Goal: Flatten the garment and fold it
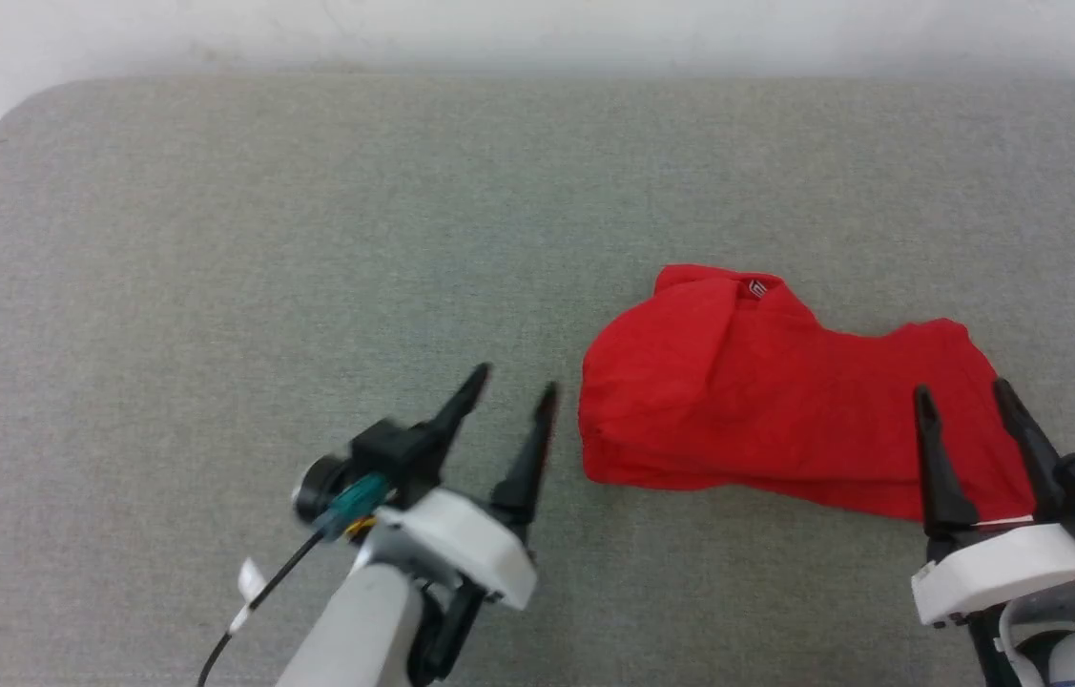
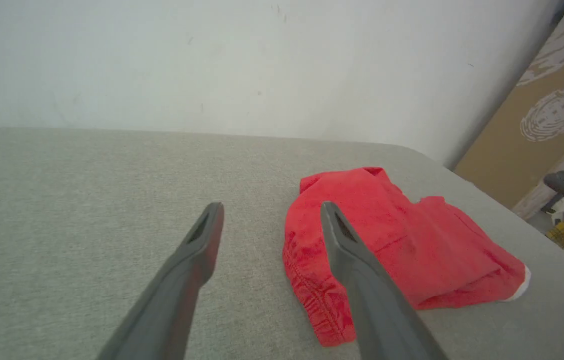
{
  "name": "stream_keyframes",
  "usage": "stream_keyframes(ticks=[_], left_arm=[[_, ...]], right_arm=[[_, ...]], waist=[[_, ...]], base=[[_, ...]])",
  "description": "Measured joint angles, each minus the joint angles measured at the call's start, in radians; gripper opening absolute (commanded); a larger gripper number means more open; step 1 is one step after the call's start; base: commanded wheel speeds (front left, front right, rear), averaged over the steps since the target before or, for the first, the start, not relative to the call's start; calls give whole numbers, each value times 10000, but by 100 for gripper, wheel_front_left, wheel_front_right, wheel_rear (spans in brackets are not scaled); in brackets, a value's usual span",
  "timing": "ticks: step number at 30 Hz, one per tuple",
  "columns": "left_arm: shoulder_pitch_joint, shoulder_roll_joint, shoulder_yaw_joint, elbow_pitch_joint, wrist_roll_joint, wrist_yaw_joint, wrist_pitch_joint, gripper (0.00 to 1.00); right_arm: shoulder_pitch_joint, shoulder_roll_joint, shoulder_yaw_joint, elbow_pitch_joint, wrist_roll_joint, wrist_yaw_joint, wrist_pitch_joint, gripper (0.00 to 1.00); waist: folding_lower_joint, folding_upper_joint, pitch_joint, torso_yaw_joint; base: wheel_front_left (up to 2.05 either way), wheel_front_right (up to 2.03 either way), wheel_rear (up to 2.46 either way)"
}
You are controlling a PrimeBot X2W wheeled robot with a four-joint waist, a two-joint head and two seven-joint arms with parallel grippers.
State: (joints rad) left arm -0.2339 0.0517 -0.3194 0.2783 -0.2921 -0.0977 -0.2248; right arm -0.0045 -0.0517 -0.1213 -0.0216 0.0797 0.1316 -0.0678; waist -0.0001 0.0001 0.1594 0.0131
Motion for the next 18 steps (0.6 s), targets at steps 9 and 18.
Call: stream_keyframes(ticks=[9,18], left_arm=[[-2270,-19,-2286,1509,-132,-178,1950,100],[-3328,-8,-3287,2383,-382,-251,4031,100]], right_arm=[[-113,2,704,242,128,2,-268,100],[-381,0,974,508,420,0,-489,100]], waist=[[1,0,285,-538],[2,0,639,-1083]], base=[[0,0,0],[0,0,0]])
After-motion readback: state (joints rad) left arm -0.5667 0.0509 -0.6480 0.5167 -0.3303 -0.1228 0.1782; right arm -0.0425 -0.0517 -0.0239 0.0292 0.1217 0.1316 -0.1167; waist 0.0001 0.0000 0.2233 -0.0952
